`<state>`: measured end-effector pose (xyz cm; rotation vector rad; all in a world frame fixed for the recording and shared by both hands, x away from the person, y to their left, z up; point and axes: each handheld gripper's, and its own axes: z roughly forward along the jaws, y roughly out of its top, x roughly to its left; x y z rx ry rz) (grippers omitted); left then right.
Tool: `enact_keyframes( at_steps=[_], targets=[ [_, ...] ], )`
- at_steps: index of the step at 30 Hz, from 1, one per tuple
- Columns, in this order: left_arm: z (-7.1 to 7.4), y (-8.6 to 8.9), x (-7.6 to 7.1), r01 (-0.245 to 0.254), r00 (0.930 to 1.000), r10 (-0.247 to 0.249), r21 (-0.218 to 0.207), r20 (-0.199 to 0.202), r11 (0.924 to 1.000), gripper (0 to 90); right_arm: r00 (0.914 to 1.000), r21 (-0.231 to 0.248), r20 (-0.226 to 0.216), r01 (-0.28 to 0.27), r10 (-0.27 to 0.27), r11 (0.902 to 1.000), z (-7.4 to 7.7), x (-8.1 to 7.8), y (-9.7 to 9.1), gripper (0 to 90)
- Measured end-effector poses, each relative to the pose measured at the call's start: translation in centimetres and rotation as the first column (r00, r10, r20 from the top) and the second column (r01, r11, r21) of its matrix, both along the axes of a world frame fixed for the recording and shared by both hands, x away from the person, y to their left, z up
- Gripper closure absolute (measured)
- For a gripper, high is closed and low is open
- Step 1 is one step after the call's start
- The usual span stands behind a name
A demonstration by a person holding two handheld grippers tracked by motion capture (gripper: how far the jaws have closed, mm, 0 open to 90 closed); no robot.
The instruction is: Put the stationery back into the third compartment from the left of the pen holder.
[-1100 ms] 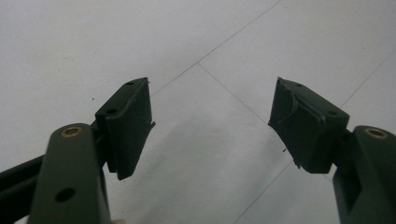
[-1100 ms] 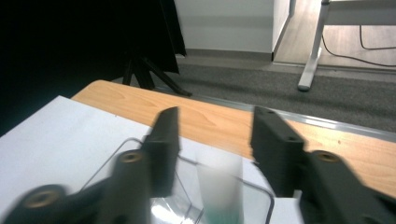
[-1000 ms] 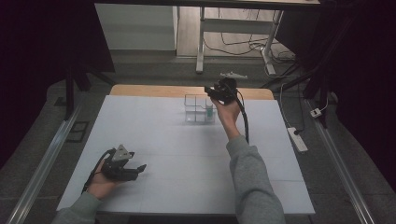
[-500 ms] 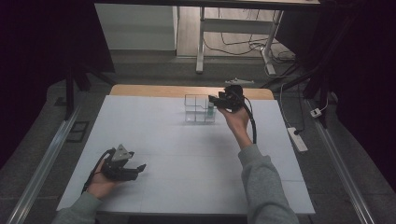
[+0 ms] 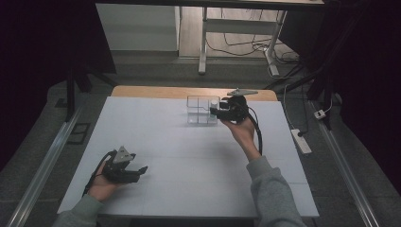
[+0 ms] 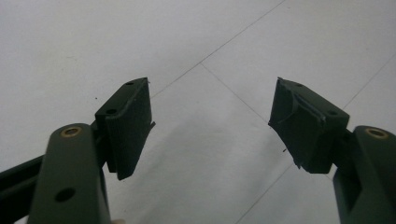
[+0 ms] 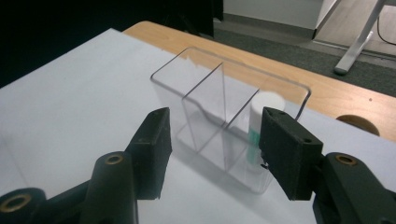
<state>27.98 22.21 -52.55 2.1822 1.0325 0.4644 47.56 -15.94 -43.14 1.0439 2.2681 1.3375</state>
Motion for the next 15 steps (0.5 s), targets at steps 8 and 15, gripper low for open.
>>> enact_keyframes(
  at_steps=[8, 15],
  targets=[
    [0.0, 0.1, 0.0, -0.004, 1.0, 0.004, -0.003, 0.002, 1.0, 29.1, 0.9988, -0.03, -0.018, -0.045, 0.045, 0.9985, -0.9, -2.6, -1.0, 42.5],
    [0.1, 0.3, 0.1, -0.009, 1.0, 0.009, -0.006, 0.002, 0.9999, 29.1, 0.9971, -0.055, -0.03, -0.072, 0.07, 0.9959, -2.0, -5.9, -2.9, 41.8]
  ],
)
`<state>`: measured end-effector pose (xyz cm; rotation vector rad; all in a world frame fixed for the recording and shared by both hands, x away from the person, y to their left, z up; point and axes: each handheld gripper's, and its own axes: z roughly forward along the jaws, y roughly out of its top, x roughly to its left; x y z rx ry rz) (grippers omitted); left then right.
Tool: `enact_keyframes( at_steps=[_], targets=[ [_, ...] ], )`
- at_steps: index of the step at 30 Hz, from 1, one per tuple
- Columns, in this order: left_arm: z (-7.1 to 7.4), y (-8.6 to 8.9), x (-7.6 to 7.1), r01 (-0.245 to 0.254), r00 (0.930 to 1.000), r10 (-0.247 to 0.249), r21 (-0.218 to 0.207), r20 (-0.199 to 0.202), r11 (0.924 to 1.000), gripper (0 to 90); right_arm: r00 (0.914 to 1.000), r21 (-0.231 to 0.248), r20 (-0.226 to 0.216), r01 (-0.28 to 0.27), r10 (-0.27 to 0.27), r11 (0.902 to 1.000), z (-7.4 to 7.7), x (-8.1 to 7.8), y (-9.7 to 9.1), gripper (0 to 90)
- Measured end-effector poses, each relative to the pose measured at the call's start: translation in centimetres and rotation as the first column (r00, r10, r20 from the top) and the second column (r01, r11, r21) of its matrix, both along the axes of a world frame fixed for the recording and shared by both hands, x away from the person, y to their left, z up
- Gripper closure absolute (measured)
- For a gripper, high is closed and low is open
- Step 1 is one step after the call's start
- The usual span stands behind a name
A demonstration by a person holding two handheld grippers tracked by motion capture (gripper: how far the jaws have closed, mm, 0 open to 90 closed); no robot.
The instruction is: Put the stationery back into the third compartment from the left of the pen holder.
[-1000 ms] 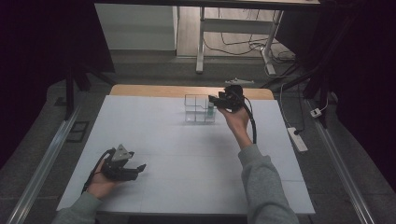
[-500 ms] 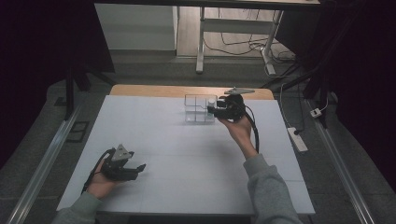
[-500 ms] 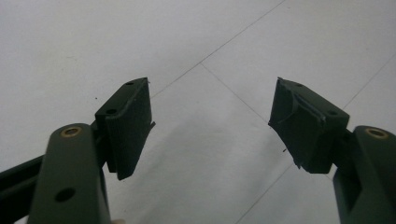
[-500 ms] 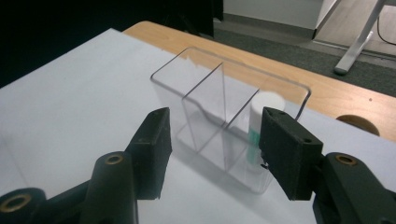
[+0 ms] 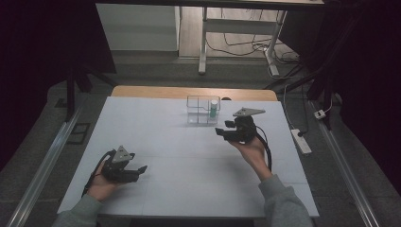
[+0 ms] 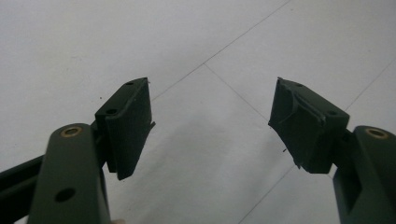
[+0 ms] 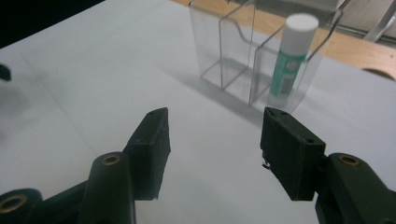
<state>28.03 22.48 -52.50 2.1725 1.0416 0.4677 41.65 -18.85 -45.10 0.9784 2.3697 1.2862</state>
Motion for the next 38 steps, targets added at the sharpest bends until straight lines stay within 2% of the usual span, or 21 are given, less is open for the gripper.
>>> enact_keyframes(
  at_steps=[8, 22, 28, 31, 38],
  targets=[
    [0.0, 0.0, 0.0, 0.002, 1.0, -0.002, 0.004, 0.002, 1.0, 29.0, 1.0, -0.029, -0.004, 0.0, 0.0, 0.9996, -1.2, -3.5, -2.9, 40.1],
    [0.0, -0.1, 0.0, -0.001, 1.0, 0.001, 0.003, 0.001, 1.0, 29.0, 0.9988, -0.065, -0.037, 0.028, -0.031, 0.9975, -4.2, -6.9, -7.5, 36.6],
    [0.0, -0.1, -0.1, 0.0, 1.0, 0.0, 0.003, -0.001, 1.0, 29.0, 0.9985, -0.058, -0.036, 0.038, -0.04, 0.9976, -4.8, -7.4, -8.9, 35.4],
    [0.0, -0.1, -0.1, 0.001, 1.0, -0.001, 0.003, -0.002, 1.0, 29.0, 0.9987, -0.068, -0.022, 0.045, -0.046, 0.9967, -4.9, -7.6, -9.1, 34.8],
    [0.0, -0.1, -0.1, 0.003, 1.0, -0.003, 0.004, -0.002, 1.0, 29.0, 0.9986, -0.074, -0.024, 0.045, -0.047, 0.9962, -5.0, -7.6, -9.2, 33.9]
  ],
)
